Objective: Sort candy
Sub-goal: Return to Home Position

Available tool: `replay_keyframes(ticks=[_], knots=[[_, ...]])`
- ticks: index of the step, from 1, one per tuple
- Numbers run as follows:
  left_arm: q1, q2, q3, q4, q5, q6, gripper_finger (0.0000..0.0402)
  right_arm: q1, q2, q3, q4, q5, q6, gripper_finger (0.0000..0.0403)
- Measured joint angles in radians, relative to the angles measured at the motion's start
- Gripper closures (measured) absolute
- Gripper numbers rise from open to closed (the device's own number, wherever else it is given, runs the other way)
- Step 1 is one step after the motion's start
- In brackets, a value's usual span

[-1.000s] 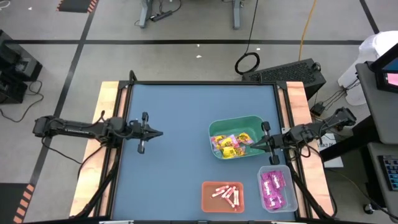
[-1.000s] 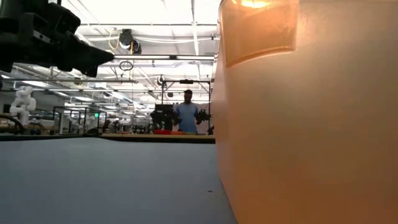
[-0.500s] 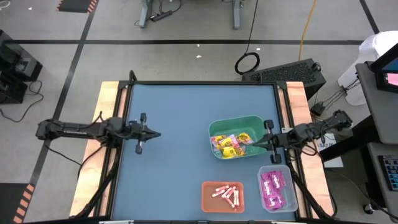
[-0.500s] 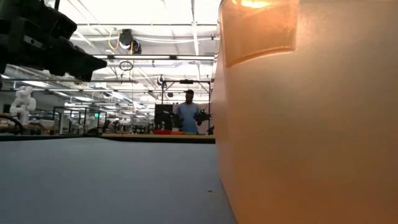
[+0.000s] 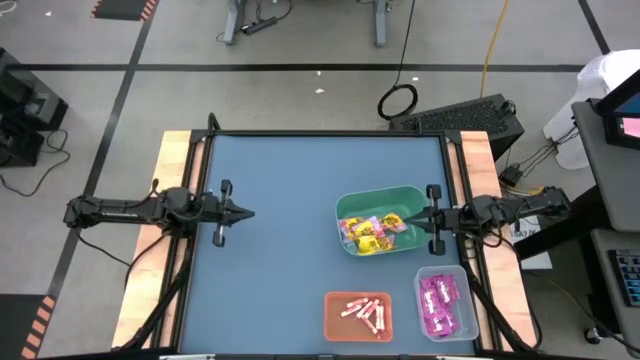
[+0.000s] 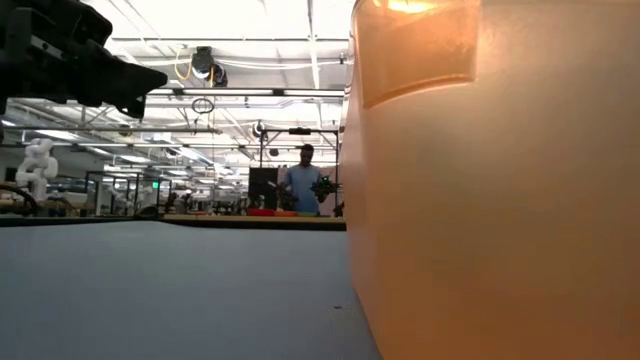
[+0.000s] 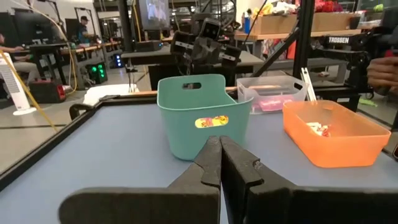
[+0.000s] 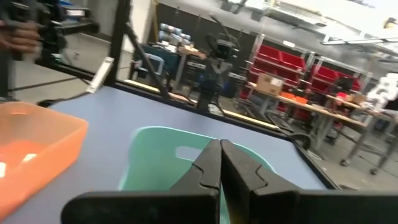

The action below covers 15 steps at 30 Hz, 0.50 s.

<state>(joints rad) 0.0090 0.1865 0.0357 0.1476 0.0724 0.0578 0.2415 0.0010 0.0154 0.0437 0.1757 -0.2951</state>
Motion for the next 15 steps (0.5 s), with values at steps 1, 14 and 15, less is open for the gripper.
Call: replay_keyframes(ticks=[1, 14, 15], knots=[[0.000, -0.001, 0.000, 0.000, 0.000, 0.000, 0.0402, -0.015, 0.000, 0.000, 0.000, 0.000, -0.001, 0.0403], [0.000, -0.001, 0.000, 0.001, -0.003, -0.026, 0.0402, -0.147, 0.000, 0.000, -0.023, -0.158, 0.031, 0.0403], [0.000, -0.001, 0.000, 0.001, -0.004, -0.026, 0.0402, -0.150, 0.000, 0.000, -0.025, -0.159, 0.038, 0.0403]])
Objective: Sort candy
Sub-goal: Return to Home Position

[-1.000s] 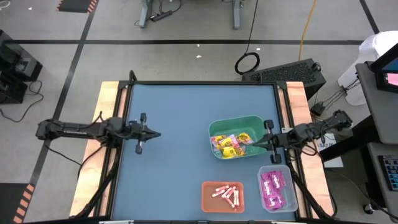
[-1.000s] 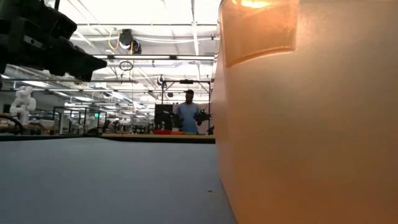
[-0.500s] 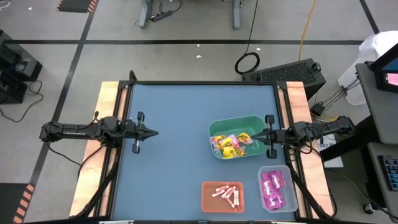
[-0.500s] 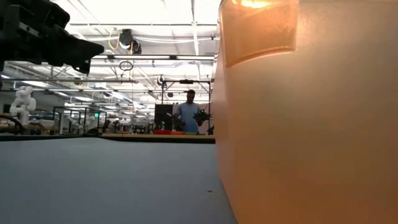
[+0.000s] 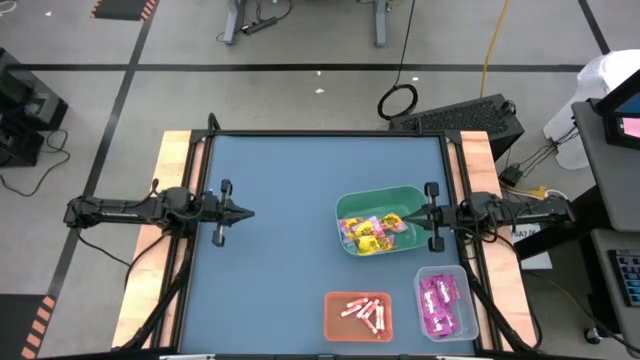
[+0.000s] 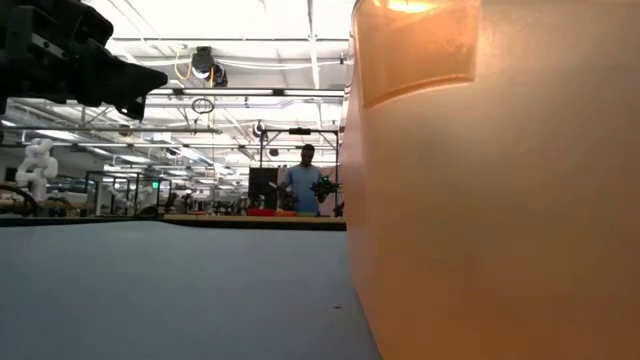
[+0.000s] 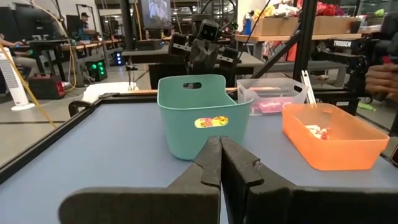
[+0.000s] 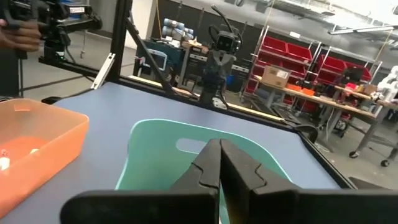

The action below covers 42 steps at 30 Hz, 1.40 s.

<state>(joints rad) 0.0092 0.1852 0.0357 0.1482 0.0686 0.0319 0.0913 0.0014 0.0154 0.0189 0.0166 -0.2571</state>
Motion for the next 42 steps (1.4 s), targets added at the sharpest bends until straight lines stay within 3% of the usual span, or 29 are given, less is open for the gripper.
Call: replay_keyframes(ticks=[8, 26, 33, 42], knots=[[0.000, 0.000, 0.000, -0.009, -0.002, 0.000, 0.0402, -0.010, 0.001, 0.000, 0.004, -0.016, -0.047, 0.0403], [0.000, -0.009, -0.028, 0.009, 0.007, -0.016, 0.0402, -0.128, 0.003, 0.000, -0.002, -0.023, 0.013, 0.0403], [-0.001, -0.074, -0.029, -0.006, 0.100, -0.024, 0.0402, -0.131, 0.003, 0.000, -0.002, -0.022, 0.013, 0.0403], [0.023, -0.157, -0.029, -0.121, 0.024, -0.024, 0.0402, -0.131, 0.003, 0.000, -0.001, -0.018, 0.079, 0.0403]])
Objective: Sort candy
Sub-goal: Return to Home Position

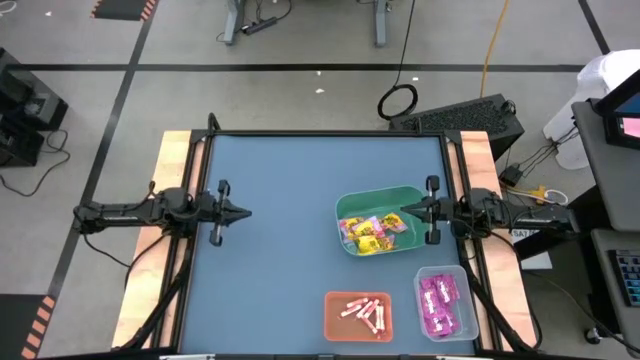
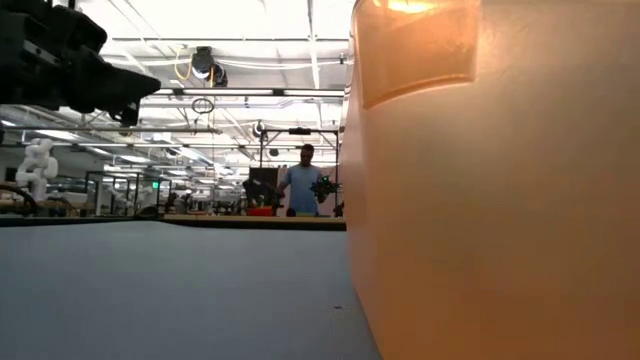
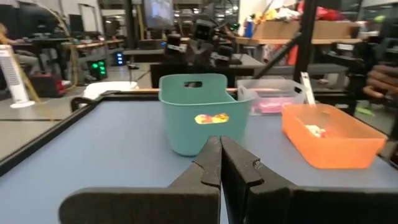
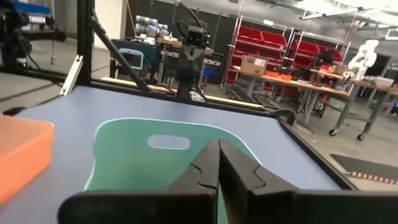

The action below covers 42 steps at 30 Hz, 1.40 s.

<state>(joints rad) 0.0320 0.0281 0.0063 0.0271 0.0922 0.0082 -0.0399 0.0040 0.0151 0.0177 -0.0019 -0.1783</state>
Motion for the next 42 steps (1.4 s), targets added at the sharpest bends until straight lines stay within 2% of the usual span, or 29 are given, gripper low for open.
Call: replay_keyframes(ticks=[8, 42], knots=[[0.008, -0.006, 0.000, -0.010, -0.092, -0.027, 0.0402, 0.000, 0.000, 0.000, 0.000, 0.000, 0.069, 0.0403], [0.007, -0.005, -0.001, -0.016, -0.091, -0.029, 0.0402, 0.002, 0.000, 0.000, 0.000, -0.025, 0.141, 0.0403]])
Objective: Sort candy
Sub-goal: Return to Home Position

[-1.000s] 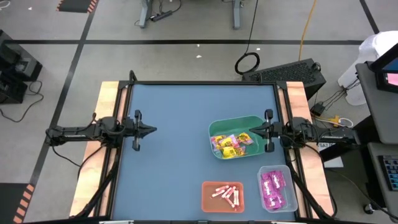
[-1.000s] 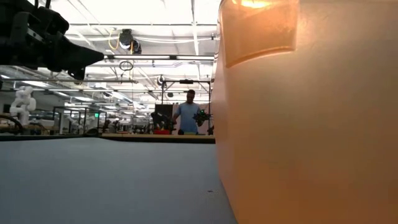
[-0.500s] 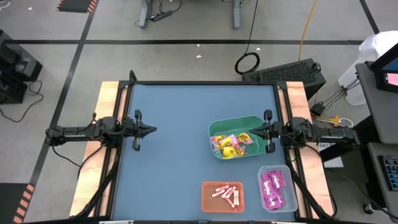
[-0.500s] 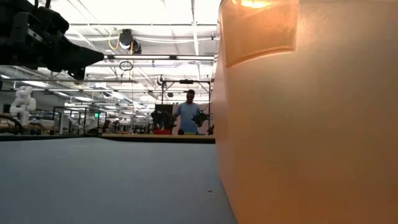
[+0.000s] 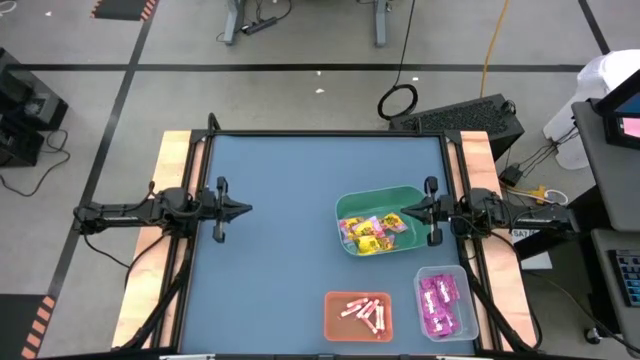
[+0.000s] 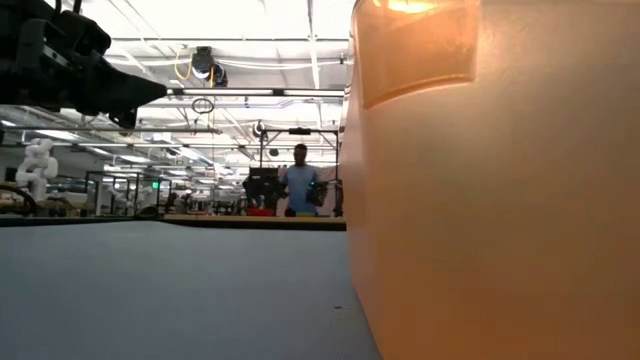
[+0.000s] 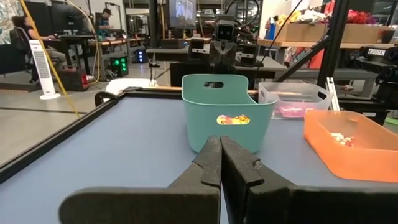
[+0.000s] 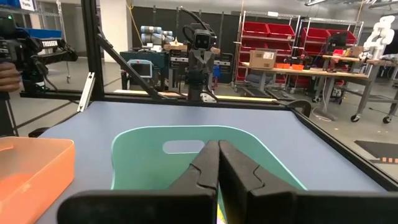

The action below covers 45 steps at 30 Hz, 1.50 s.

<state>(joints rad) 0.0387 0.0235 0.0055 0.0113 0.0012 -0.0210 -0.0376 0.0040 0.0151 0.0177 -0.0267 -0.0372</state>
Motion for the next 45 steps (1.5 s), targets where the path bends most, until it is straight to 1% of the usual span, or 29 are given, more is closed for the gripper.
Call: replay_keyframes(ticks=[6, 11, 17, 27, 45], knots=[[0.000, 0.000, 0.000, 0.000, 0.004, -0.006, 0.0402, 0.000, 0.000, 0.000, 0.000, 0.000, 0.000, 0.0403], [0.000, 0.000, 0.000, 0.000, 0.005, 0.028, 0.0401, 0.000, 0.000, 0.000, 0.000, 0.000, 0.000, 0.0403], [0.000, 0.000, -0.001, -0.001, 0.004, 0.034, 0.0401, 0.000, 0.000, 0.000, 0.000, 0.000, 0.000, 0.0403], [0.000, 0.000, -0.001, 0.006, 0.000, 0.030, 0.0373, 0.000, 0.000, 0.000, 0.000, 0.000, 0.000, 0.0403], [0.000, 0.000, -0.001, 0.013, -0.004, 0.028, 0.0370, 0.000, 0.000, 0.000, 0.000, 0.000, 0.000, 0.0403]])
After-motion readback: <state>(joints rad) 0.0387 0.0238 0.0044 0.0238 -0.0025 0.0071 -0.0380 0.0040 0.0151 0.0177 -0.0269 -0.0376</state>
